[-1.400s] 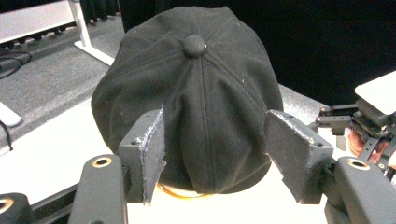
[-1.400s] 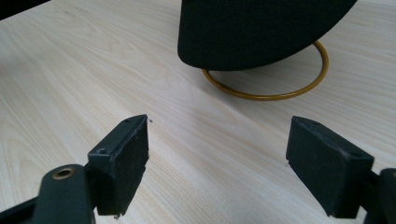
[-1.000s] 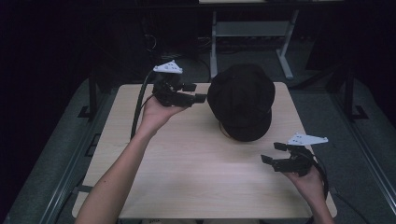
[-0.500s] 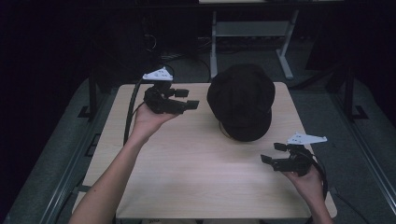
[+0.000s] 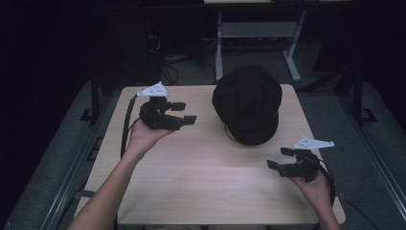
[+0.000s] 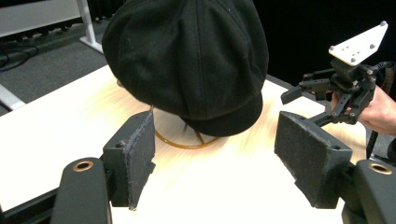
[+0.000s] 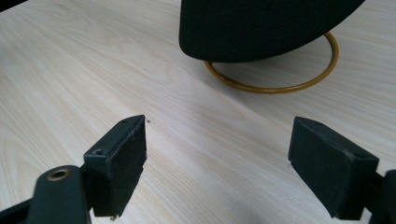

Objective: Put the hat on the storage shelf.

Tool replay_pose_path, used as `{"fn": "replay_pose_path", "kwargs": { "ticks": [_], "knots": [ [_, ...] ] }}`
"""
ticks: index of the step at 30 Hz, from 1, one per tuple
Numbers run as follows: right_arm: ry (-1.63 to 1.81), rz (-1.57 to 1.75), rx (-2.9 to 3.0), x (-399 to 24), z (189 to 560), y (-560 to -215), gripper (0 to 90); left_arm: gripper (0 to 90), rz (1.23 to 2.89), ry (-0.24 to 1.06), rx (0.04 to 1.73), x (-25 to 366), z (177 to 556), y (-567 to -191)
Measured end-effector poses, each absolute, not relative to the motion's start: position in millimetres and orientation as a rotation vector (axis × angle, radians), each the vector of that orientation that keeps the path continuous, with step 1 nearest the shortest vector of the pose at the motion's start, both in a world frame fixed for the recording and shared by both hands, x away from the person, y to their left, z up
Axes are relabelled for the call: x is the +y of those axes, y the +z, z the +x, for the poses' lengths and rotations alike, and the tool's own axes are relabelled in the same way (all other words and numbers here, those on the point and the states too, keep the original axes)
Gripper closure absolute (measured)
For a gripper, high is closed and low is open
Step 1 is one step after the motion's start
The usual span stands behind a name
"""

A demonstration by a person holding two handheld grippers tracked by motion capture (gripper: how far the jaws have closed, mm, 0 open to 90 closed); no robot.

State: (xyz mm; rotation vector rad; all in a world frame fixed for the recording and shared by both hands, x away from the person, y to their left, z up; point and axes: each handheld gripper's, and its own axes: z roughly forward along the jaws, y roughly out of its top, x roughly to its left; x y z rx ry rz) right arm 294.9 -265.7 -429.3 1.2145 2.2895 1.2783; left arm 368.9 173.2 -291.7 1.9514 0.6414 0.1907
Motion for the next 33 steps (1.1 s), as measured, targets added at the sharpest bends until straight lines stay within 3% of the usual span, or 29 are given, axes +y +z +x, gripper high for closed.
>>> {"fn": "replay_pose_path", "kwargs": {
  "ticks": [10,33],
  "knots": [
    [1.264,1.206,2.286,-263.8,292.5,-430.3,19.0,22.4,1.953,0.190,0.639,183.6,350.0,-306.7],
    [1.237,1.189,2.293,-261.9,286.3,-432.3,20.1,21.2,1.967,0.210,0.704,211.8,322.0,-360.6]
  ]
}}
